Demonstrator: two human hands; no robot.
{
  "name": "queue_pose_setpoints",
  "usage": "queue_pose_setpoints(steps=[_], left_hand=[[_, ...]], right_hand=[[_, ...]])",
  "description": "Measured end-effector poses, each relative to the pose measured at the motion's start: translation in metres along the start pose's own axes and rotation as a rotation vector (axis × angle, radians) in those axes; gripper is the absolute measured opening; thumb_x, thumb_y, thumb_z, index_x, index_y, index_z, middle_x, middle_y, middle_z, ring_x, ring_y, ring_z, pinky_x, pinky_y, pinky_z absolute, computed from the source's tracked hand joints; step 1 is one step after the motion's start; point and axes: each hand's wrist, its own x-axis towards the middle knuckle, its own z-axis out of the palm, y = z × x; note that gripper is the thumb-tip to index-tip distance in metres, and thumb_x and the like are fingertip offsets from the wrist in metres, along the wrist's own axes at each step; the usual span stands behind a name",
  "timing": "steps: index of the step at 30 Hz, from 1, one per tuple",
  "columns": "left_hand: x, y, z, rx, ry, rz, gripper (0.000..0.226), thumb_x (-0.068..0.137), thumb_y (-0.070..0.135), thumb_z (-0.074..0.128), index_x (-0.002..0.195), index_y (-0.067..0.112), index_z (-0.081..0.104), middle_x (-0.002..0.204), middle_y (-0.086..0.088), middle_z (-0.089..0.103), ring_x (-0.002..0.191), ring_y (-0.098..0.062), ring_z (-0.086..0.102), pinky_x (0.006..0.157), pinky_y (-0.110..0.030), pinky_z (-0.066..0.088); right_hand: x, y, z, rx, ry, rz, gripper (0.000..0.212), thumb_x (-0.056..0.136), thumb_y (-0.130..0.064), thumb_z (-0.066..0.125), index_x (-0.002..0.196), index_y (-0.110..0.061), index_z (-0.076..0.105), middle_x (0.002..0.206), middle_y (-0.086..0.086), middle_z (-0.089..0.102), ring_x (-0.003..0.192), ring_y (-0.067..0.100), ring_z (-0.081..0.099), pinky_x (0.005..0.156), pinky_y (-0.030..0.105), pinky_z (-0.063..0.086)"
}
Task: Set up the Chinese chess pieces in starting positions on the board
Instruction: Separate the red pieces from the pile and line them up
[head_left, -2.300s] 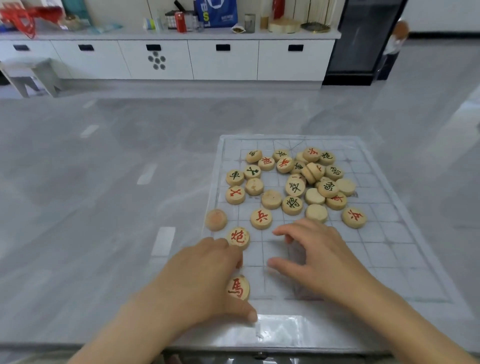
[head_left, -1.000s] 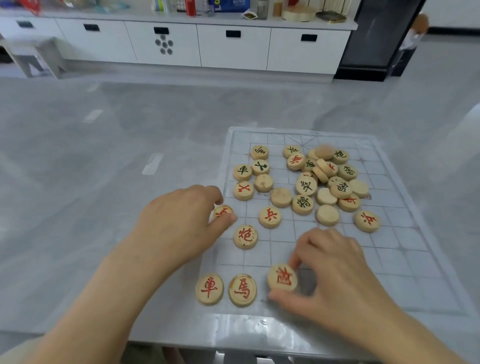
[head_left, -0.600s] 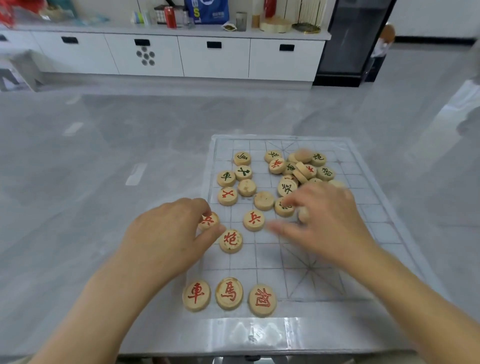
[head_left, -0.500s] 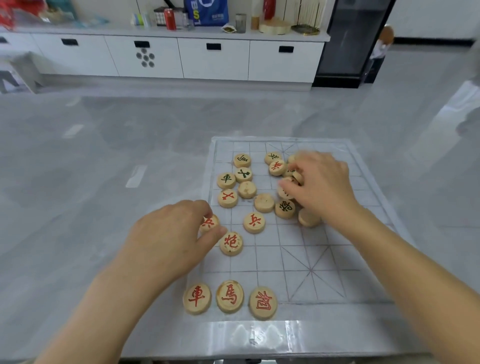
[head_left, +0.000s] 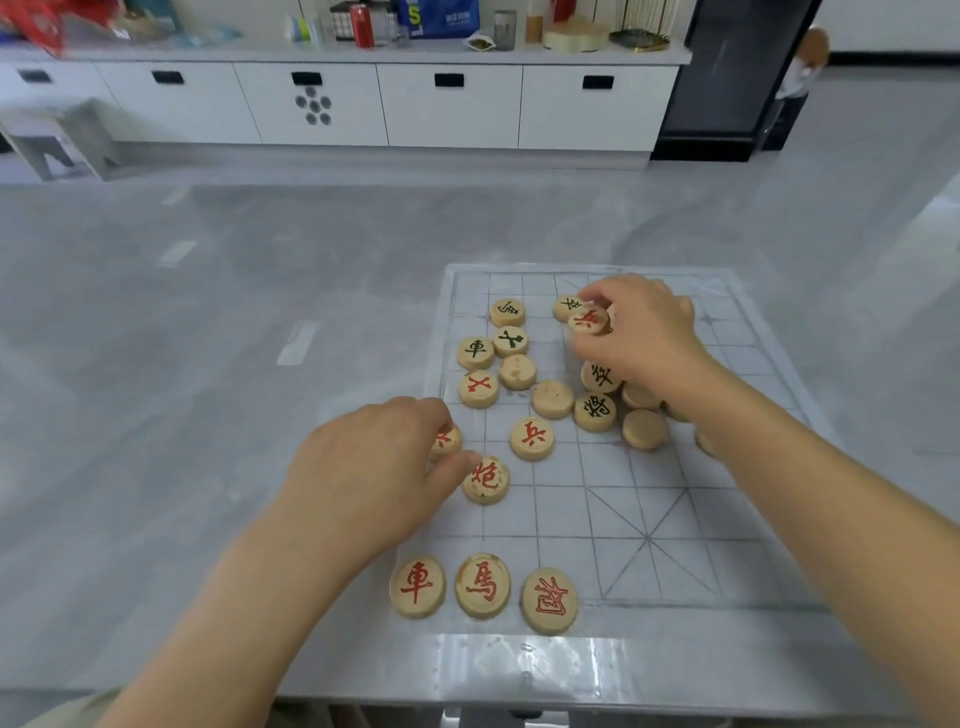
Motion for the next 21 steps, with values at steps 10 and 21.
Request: queue_pose_setpoints(steps=[10,21], left_hand=[[-0.007,0.012,0.006,0.021,-0.027,0.118,0.043,0.088,0.060,0.035,0.119,0.034,0.048,0.115,0.016,0.056,0.105,-0.008,0.053,0.082,-0.029,0.047],[-0.003,0.012,0.026,-0.021,-0.026,0.165,0.069,0.066,0.076,0.007,0.103,0.039,0.052,0.100,0.020,0.055,0.095,-0.001,0.050,0.077,-0.026,0.047]], right_hand=[[-0.123,0.063,-0.053,0.081,-0.113,-0.003,0.037,0.066,-0.038,0.078,0.100,-0.029,0.068,0.088,-0.021,0.054,0.079,0.005,0.049,0.077,0.023,0.038],[-0.129,0.078,-0.034,0.204,-0.144,0.092,0.034,0.061,-0.048,0.077,0.085,-0.034,0.058,0.081,-0.014,0.055,0.071,0.003,0.052,0.063,0.016,0.042]])
